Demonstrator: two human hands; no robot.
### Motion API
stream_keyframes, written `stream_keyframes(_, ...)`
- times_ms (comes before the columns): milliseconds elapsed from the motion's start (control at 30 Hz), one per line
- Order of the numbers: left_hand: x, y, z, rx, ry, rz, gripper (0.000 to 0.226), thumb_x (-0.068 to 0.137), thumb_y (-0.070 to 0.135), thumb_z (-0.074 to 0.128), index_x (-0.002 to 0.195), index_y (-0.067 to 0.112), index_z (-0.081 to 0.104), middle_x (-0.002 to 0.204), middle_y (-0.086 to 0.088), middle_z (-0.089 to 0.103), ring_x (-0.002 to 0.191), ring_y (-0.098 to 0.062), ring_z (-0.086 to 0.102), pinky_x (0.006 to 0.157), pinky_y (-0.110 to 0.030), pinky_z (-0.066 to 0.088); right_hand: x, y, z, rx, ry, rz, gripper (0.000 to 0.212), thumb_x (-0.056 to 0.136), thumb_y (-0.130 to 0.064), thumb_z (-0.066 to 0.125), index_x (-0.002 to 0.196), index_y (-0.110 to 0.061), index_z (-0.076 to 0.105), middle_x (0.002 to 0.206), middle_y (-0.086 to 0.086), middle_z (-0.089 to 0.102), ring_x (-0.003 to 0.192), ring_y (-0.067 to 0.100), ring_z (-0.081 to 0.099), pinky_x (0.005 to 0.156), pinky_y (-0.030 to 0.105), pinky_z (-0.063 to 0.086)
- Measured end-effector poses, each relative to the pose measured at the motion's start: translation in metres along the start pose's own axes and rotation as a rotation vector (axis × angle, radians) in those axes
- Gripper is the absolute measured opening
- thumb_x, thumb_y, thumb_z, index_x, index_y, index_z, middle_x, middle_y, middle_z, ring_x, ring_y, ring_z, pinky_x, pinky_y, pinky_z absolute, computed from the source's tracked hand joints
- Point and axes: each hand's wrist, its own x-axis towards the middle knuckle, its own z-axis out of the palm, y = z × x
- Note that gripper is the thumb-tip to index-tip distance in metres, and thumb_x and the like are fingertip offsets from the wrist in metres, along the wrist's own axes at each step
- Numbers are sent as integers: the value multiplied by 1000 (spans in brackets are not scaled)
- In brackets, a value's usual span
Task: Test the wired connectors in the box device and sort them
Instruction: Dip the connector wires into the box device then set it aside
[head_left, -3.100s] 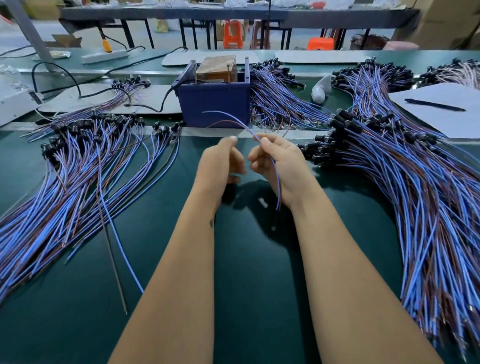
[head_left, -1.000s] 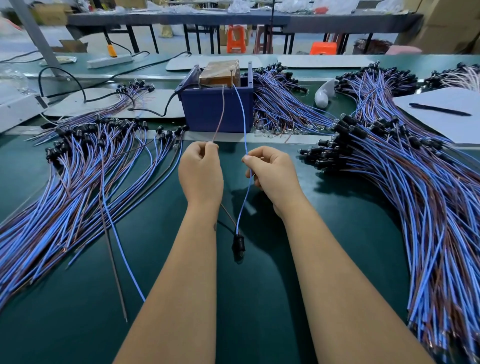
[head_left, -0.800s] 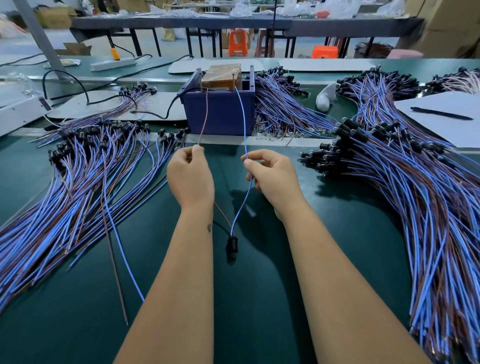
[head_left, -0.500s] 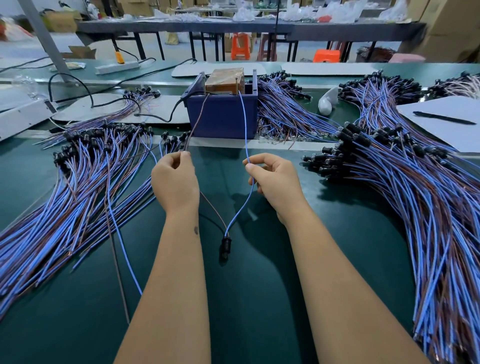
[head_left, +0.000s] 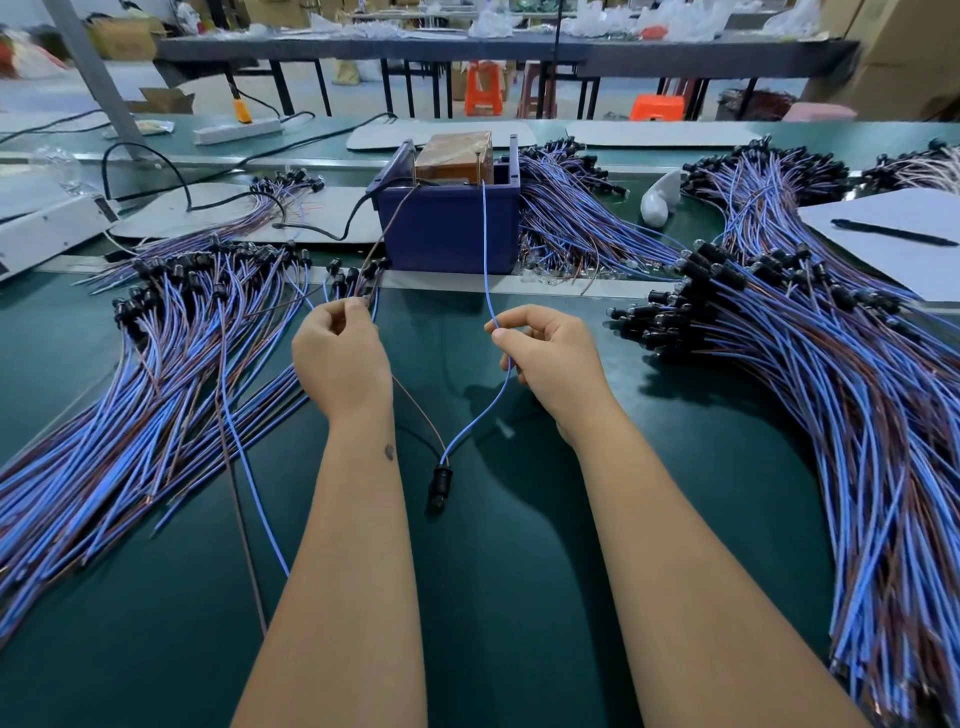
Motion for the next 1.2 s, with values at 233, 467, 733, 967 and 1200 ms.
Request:
stream_keyframes(233, -1, 2, -1, -27, 18, -41, 20, 94, 27, 56, 75, 26, 62, 67, 8, 62, 53, -6, 49, 56, -24, 41, 1, 1, 0, 8, 1, 6, 17, 86, -6, 60, 79, -18, 71, 60, 2, 52, 47, 0, 48, 51, 12, 39)
stream_keyframes(467, 0, 2, -2, -50, 29, -50, 23, 95, 26, 56, 73, 28, 60, 69, 6, 62, 55, -7, 50, 58, -24, 42, 0, 0, -1, 7, 2, 8, 17, 85, -7, 60, 78, -18, 71, 59, 1, 52, 47, 0, 47, 49, 11, 38)
stream_keyframes(733, -1, 4, -3, -101, 30, -54, 20, 96, 26, 56, 77, 26, 62, 68, 6, 62, 55, -5, 51, 57, -21, 43, 0, 0, 0, 15, 1, 5, 17, 86, -6, 59, 79, -16, 71, 60, 2, 51, 47, 0, 47, 49, 11, 38)
stream_keyframes(967, -2, 6, -2, -154, 33, -48, 22, 97, 24, 56, 76, 28, 62, 68, 6, 61, 56, -3, 52, 56, -15, 42, 0, 1, 0, 9, 5, 2, 16, 86, -6, 60, 80, -16, 71, 58, -2, 50, 52, 3, 50, 51, 12, 40)
stream_keyframes(1200, -2, 5, 0, -145, -11, -28, 20, 96, 25, 58, 77, 28, 63, 63, 8, 60, 50, 0, 48, 51, -13, 40, 2, 2, 0, 4, -3, 3, 19, 85, -7, 60, 76, -19, 70, 62, 3, 51, 49, 2, 48, 54, 16, 39)
